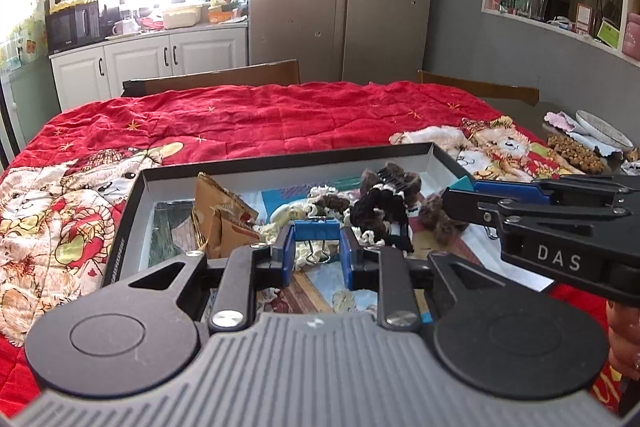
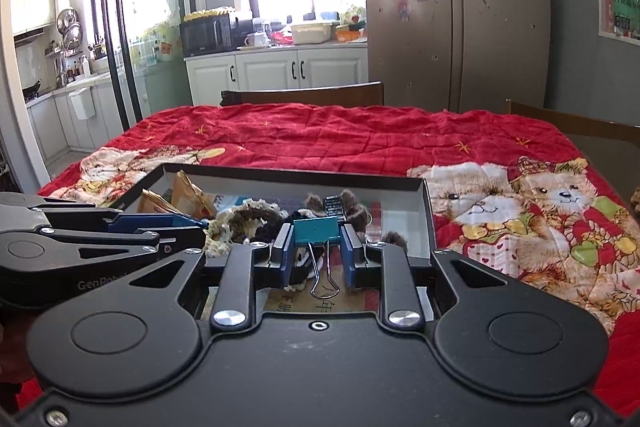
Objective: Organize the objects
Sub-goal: 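Open both tools to release the binder clips into the box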
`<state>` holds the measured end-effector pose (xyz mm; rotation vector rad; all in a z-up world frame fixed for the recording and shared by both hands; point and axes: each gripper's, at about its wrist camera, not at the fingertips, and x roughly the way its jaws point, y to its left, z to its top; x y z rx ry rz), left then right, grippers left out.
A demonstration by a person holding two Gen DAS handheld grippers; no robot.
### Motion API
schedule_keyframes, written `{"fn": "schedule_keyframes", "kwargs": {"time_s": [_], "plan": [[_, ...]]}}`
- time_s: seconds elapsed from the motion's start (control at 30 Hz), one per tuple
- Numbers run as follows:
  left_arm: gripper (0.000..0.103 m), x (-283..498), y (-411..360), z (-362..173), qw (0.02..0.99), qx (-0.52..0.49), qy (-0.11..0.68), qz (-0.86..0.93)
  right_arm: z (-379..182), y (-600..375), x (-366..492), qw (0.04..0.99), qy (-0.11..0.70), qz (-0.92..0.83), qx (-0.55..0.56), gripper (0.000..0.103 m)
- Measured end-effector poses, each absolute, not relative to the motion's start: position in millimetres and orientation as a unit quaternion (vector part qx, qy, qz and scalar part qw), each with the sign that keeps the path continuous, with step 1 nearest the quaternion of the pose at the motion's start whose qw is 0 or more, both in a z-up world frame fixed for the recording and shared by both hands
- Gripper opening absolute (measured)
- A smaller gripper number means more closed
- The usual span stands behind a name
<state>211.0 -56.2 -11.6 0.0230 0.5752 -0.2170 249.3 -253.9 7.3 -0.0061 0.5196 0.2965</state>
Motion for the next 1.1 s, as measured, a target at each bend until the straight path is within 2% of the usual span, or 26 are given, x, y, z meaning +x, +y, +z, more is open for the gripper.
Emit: {"fn": "schedule_keyframes", "kwargs": {"time_s": [1.1], "plan": [[0.027, 227, -67, -40, 0.941, 0.042, 0.319, -0.104, -28, -253, 274, 0.936, 0.321, 0.145, -0.009, 0.023]]}}
